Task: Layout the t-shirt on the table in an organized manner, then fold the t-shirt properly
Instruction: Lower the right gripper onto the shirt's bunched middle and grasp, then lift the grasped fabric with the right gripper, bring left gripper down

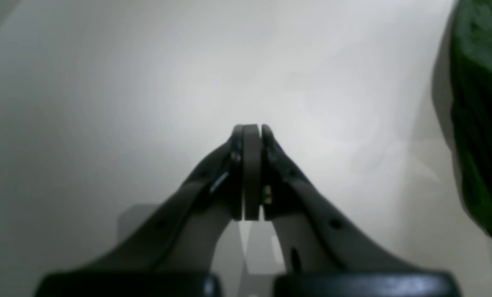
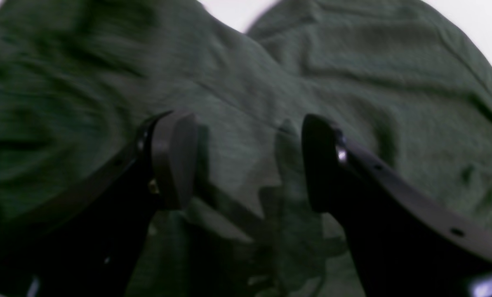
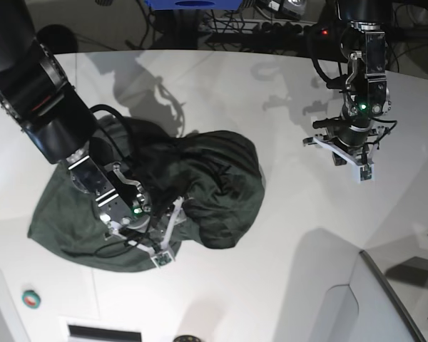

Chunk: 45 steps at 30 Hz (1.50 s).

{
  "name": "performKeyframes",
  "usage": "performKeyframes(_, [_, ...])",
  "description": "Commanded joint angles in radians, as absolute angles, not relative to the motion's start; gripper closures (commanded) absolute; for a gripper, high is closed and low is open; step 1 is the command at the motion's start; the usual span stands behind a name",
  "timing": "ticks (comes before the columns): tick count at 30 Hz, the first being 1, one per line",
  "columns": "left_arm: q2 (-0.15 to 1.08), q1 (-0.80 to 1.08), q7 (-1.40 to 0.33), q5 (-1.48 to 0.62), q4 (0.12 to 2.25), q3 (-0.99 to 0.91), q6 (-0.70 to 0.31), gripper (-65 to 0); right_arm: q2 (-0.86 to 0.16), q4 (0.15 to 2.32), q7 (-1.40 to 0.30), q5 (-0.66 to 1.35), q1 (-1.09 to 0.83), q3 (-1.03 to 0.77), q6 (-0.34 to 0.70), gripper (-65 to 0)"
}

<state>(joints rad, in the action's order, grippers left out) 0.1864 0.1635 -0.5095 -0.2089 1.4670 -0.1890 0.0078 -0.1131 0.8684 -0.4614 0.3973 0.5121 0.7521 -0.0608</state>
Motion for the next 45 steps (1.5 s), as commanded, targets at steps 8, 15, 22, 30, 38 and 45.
performKeyframes(8, [0.196,0.153,-0.487,-0.206,1.486,-0.189,0.005,-24.7,-0.108,0.96,-0.443,0.397,0.509,0.746,-0.062,-36.8])
performKeyframes(15, [0.196,0.147,-0.487,-0.206,1.486,-0.191,0.005,-24.7,-0.108,0.975,-0.476,0.397,0.506,0.746,-0.065,-36.8])
performKeyframes(22, [0.196,0.143,-0.487,-0.206,1.486,-0.191,0.005,-24.7,-0.108,0.888,-0.475,0.398,0.527,0.745,-0.064,-36.8])
performKeyframes(30, [0.196,0.143,-0.487,-0.206,1.486,-0.191,0.005,-24.7,-0.11,0.885,-0.473,0.398,0.541,0.74,-0.062,-10.4])
performKeyframes(38, [0.196,0.143,-0.487,-0.206,1.484,-0.191,0.005,-24.7,-0.117,0.981,-0.481,0.4,0.516,0.742,-0.061,-0.3])
performKeyframes(45, [0.197,0.134,-0.487,-0.197,1.484,-0.18,0.005,-25.0,-0.162,1.204,-0.573,0.404,0.426,0.734,-0.068,-0.3])
